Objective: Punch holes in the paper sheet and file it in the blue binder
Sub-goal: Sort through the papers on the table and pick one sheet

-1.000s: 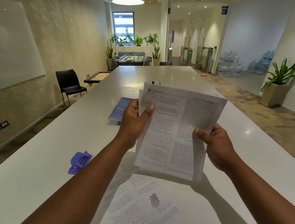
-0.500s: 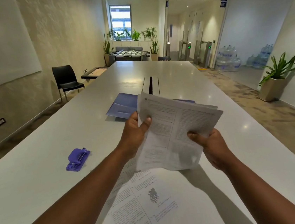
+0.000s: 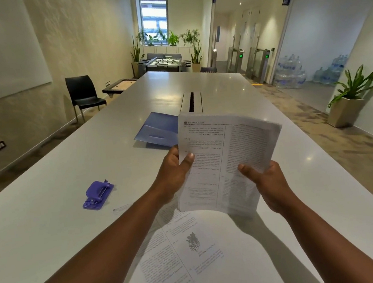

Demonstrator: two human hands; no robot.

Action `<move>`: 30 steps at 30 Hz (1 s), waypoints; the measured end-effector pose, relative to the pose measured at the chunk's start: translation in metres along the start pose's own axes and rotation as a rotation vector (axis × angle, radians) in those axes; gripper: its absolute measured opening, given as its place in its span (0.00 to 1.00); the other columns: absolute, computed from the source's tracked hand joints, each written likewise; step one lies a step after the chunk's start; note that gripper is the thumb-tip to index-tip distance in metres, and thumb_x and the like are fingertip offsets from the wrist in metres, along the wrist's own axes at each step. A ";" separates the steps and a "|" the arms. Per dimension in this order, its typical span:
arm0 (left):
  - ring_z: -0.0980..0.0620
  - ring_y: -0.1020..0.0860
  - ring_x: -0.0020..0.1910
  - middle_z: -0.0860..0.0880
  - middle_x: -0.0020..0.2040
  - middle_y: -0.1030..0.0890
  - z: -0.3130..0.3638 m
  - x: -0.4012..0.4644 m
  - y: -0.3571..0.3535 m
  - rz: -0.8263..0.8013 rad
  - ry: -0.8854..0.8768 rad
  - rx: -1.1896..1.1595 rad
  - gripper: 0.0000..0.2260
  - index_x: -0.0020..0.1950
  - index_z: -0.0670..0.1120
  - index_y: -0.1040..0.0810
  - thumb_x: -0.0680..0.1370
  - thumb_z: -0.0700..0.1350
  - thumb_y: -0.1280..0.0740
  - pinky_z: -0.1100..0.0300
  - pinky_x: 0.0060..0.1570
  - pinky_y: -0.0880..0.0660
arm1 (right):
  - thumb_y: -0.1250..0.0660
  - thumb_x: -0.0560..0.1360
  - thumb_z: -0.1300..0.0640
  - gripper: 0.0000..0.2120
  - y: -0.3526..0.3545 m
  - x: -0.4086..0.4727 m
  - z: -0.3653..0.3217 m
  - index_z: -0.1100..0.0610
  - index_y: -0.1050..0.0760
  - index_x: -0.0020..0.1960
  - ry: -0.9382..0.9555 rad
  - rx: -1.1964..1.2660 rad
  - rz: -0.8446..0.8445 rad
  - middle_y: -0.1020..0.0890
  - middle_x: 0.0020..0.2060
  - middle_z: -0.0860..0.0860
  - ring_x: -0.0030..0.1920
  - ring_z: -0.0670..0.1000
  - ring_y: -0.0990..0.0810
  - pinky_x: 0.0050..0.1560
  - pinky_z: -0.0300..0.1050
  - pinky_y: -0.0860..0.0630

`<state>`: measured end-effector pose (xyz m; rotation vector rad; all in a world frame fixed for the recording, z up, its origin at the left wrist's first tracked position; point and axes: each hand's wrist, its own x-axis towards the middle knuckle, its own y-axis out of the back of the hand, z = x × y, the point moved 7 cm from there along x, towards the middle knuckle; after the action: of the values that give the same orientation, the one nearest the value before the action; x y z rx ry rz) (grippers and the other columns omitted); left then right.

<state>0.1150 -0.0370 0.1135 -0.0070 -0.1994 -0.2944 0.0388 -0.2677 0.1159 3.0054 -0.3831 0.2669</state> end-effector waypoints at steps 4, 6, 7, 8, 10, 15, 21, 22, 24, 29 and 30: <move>0.47 0.15 0.57 0.49 0.59 0.15 0.008 0.002 0.001 -0.001 -0.032 -0.030 0.11 0.66 0.49 0.26 0.83 0.48 0.35 0.44 0.58 0.18 | 0.30 0.78 0.64 0.09 0.000 0.000 -0.003 0.54 0.18 0.56 0.011 0.035 -0.013 0.12 0.52 0.49 0.54 0.53 0.14 0.58 0.58 0.18; 0.46 0.15 0.56 0.49 0.58 0.15 -0.002 -0.001 -0.002 -0.011 0.004 -0.009 0.09 0.63 0.50 0.25 0.83 0.49 0.35 0.41 0.59 0.19 | 0.30 0.78 0.64 0.10 -0.003 -0.002 0.005 0.53 0.18 0.57 -0.018 0.022 -0.027 0.13 0.53 0.49 0.55 0.53 0.14 0.60 0.61 0.19; 0.45 0.15 0.55 0.49 0.57 0.15 -0.007 -0.003 -0.003 -0.018 0.020 0.002 0.09 0.61 0.50 0.24 0.83 0.50 0.34 0.39 0.58 0.19 | 0.29 0.78 0.64 0.10 -0.004 -0.003 0.009 0.53 0.18 0.57 -0.029 0.018 -0.029 0.13 0.53 0.49 0.55 0.53 0.14 0.61 0.62 0.20; 0.45 0.15 0.54 0.49 0.57 0.14 -0.009 -0.004 -0.004 -0.020 0.027 0.010 0.09 0.61 0.50 0.24 0.83 0.51 0.34 0.38 0.58 0.19 | 0.29 0.78 0.63 0.10 -0.004 -0.003 0.010 0.53 0.18 0.57 -0.035 0.019 -0.027 0.13 0.53 0.49 0.55 0.53 0.14 0.61 0.62 0.20; 0.45 0.15 0.54 0.49 0.56 0.14 -0.005 -0.005 -0.003 -0.006 0.010 -0.009 0.10 0.61 0.47 0.24 0.83 0.51 0.34 0.40 0.57 0.19 | 0.29 0.77 0.64 0.10 -0.002 -0.002 0.006 0.54 0.18 0.56 -0.028 0.041 -0.017 0.12 0.52 0.49 0.54 0.54 0.14 0.60 0.60 0.19; 0.44 0.15 0.54 0.49 0.57 0.14 -0.006 -0.008 -0.006 -0.048 0.034 -0.023 0.16 0.63 0.47 0.24 0.82 0.57 0.36 0.40 0.57 0.19 | 0.29 0.77 0.64 0.09 0.000 -0.003 0.015 0.54 0.18 0.55 -0.061 0.062 0.001 0.12 0.51 0.49 0.53 0.54 0.14 0.60 0.60 0.20; 0.44 0.16 0.57 0.51 0.58 0.15 -0.018 -0.010 -0.009 -0.065 0.061 0.008 0.14 0.64 0.51 0.24 0.81 0.55 0.35 0.40 0.59 0.20 | 0.28 0.77 0.64 0.11 0.002 -0.002 0.029 0.55 0.19 0.59 -0.110 0.089 -0.001 0.13 0.55 0.52 0.57 0.57 0.15 0.62 0.65 0.21; 0.44 0.16 0.57 0.51 0.58 0.15 -0.020 -0.010 -0.010 -0.066 0.064 0.020 0.13 0.64 0.51 0.24 0.81 0.54 0.35 0.40 0.59 0.20 | 0.28 0.77 0.64 0.11 0.001 -0.002 0.029 0.55 0.19 0.59 -0.108 0.088 -0.004 0.13 0.55 0.52 0.57 0.57 0.15 0.63 0.65 0.21; 0.45 0.16 0.56 0.50 0.57 0.15 -0.025 -0.012 -0.013 -0.061 0.081 0.037 0.11 0.62 0.51 0.24 0.82 0.53 0.35 0.41 0.58 0.19 | 0.28 0.77 0.62 0.11 0.001 -0.003 0.033 0.54 0.18 0.58 -0.114 0.077 -0.003 0.13 0.55 0.51 0.58 0.57 0.16 0.63 0.64 0.21; 0.46 0.15 0.54 0.50 0.57 0.15 -0.022 -0.014 -0.014 0.012 0.059 0.021 0.17 0.62 0.50 0.22 0.78 0.58 0.35 0.42 0.56 0.18 | 0.27 0.77 0.59 0.10 0.001 -0.003 0.029 0.53 0.18 0.58 -0.086 0.077 0.020 0.13 0.55 0.50 0.57 0.56 0.15 0.60 0.60 0.20; 0.45 0.15 0.54 0.51 0.57 0.14 -0.021 -0.014 -0.013 0.025 0.057 0.020 0.18 0.62 0.50 0.22 0.78 0.59 0.36 0.42 0.55 0.17 | 0.28 0.77 0.58 0.10 0.001 -0.003 0.027 0.53 0.18 0.58 -0.072 0.071 0.024 0.13 0.54 0.49 0.56 0.54 0.15 0.59 0.58 0.19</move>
<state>0.1024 -0.0463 0.0897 0.0187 -0.1454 -0.2674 0.0401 -0.2712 0.0889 3.0891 -0.4245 0.1779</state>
